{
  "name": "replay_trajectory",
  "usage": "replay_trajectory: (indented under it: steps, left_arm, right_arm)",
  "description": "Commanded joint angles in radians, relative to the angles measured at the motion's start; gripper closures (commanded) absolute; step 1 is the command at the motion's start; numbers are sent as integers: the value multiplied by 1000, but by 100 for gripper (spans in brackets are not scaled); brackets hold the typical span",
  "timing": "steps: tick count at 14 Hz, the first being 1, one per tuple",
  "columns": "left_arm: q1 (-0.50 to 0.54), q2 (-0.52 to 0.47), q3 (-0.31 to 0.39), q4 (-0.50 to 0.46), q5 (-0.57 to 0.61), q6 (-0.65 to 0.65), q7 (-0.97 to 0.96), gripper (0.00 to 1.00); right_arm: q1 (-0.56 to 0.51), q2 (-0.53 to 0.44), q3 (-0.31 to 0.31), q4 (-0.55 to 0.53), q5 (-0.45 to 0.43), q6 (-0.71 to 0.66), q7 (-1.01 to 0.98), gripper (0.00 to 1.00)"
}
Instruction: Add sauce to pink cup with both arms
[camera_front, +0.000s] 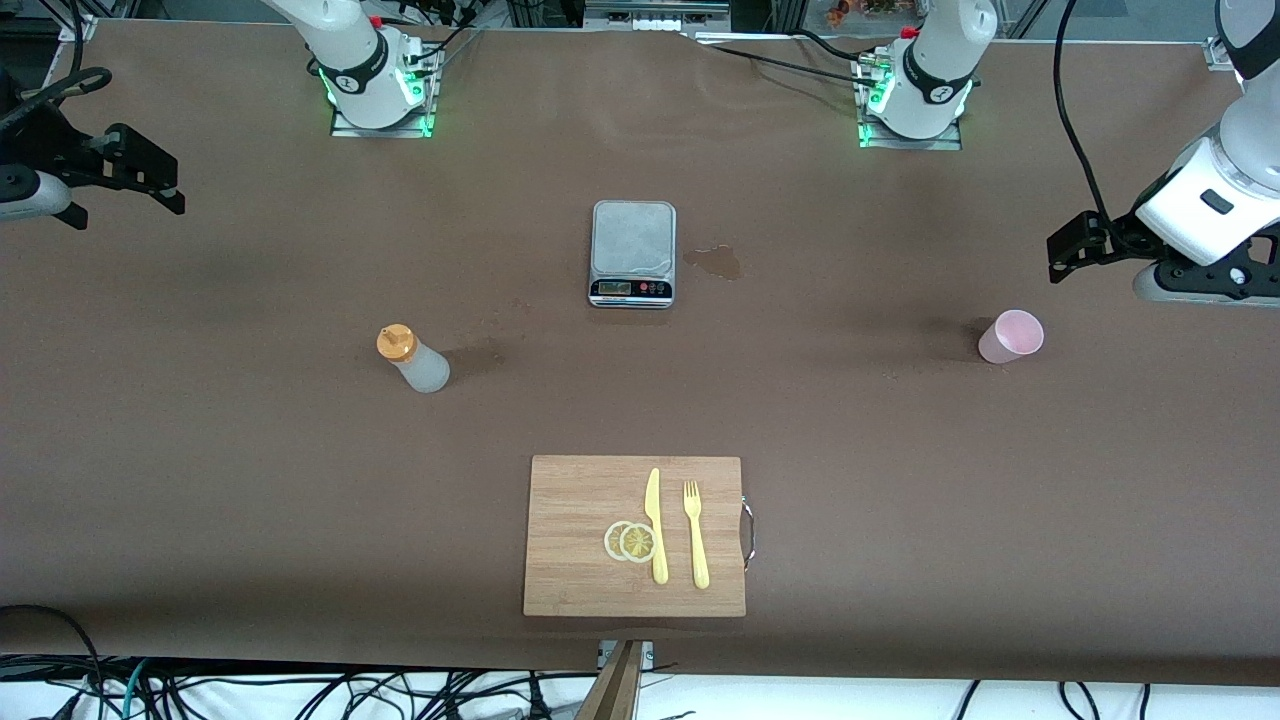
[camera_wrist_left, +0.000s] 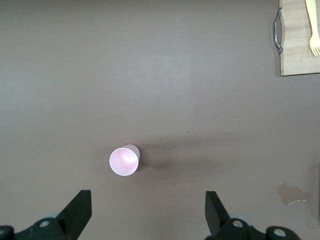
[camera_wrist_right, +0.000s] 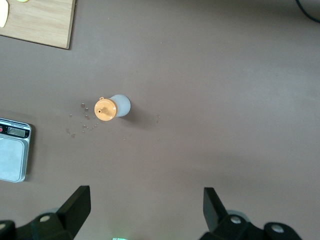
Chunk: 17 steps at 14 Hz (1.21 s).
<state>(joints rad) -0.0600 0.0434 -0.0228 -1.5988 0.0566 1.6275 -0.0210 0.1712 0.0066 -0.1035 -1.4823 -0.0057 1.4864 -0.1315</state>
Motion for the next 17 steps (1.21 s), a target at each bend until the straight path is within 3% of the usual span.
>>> replay_trajectory:
  steps: [1,17]
  left_arm:
    - [-18,-26,18,-24,-24,-1,-2,0]
    - [12,7,12,-13,-26,-12,-5,0]
  right_arm:
    - [-3,-4,2,-18,4,26,9,0]
    - [-3,-8,5,-30,9,17,-5,0]
